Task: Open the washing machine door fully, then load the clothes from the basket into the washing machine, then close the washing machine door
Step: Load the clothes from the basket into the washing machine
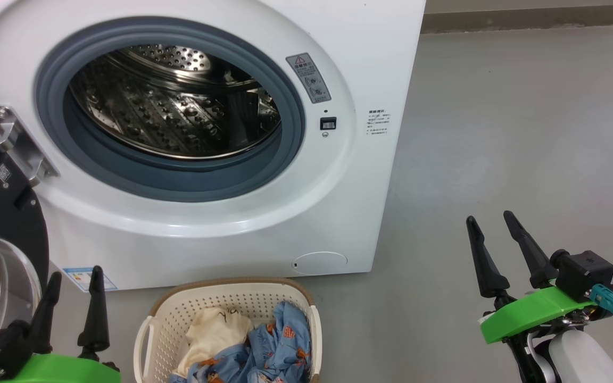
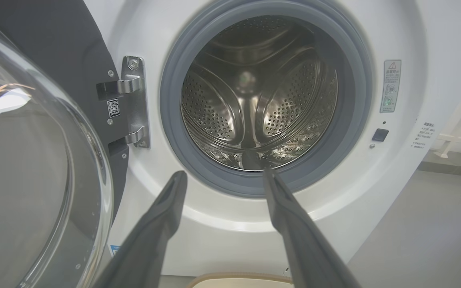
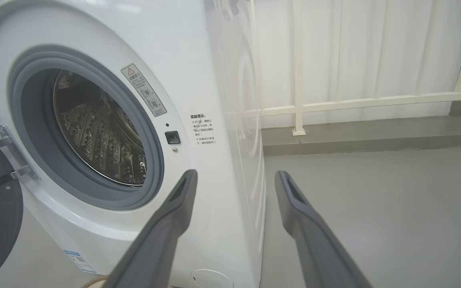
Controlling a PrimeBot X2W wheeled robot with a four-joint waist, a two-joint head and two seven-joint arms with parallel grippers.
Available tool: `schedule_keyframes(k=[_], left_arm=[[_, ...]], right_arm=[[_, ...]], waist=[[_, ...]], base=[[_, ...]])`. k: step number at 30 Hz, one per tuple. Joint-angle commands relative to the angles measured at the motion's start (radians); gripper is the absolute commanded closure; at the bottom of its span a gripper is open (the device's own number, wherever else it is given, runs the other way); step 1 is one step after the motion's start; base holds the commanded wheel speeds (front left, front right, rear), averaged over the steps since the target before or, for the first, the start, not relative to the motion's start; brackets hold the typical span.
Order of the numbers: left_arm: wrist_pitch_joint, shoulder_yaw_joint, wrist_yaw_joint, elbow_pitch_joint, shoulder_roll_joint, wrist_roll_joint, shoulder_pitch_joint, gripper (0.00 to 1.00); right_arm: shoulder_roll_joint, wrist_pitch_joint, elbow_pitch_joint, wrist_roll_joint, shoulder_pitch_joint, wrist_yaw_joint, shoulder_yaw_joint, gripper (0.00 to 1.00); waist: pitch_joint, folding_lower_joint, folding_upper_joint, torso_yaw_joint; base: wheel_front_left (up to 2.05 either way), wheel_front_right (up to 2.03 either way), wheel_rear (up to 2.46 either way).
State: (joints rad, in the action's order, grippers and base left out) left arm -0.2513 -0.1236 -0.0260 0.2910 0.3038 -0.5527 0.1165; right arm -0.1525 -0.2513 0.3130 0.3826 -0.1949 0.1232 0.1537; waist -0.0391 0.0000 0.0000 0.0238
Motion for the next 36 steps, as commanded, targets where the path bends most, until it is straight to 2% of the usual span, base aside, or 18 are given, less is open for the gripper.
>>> schedule_keyframes(k=[1, 12, 16, 27, 36], left_arm=[[-0.01, 0.041, -0.002, -0.014, 0.028, 0.009, 0.032, 0.0], [-0.006, 0.025, -0.01, 0.016, 0.024, 0.005, 0.048, 0.0], [-0.003, 0.018, -0.026, 0.036, 0.016, -0.013, 0.066, 0.0], [0.002, -0.021, -0.076, 0.149, 0.023, -0.04, 0.139, 0.0], [0.019, -0.114, -0.103, 0.276, 0.036, -0.08, 0.231, 0.0]], right_arm=[[-0.007, -0.011, -0.024, -0.003, -0.017, 0.008, 0.016, 0.0], [0.0, -0.011, -0.032, -0.014, -0.022, 0.008, 0.014, 0.0], [0.011, -0.011, -0.034, -0.025, -0.03, 0.008, 0.012, 0.0], [0.05, -0.011, -0.055, -0.071, -0.062, 0.008, -0.003, 0.0], [0.083, -0.011, -0.079, -0.108, -0.096, 0.008, -0.011, 0.0]], waist=[[-0.001, 0.0, 0.0, 0.0], [-0.036, 0.0, 0.0, -0.009], [-0.073, 0.0, 0.0, -0.019], [-0.208, 0.0, 0.0, -0.057], [-0.323, 0.0, 0.0, -0.094]], base=[[0.0, 0.0, 0.0], [0.0, 0.0, 0.0], [0.0, 0.0, 0.0], [0.0, 0.0, 0.0], [0.0, 0.0, 0.0]])
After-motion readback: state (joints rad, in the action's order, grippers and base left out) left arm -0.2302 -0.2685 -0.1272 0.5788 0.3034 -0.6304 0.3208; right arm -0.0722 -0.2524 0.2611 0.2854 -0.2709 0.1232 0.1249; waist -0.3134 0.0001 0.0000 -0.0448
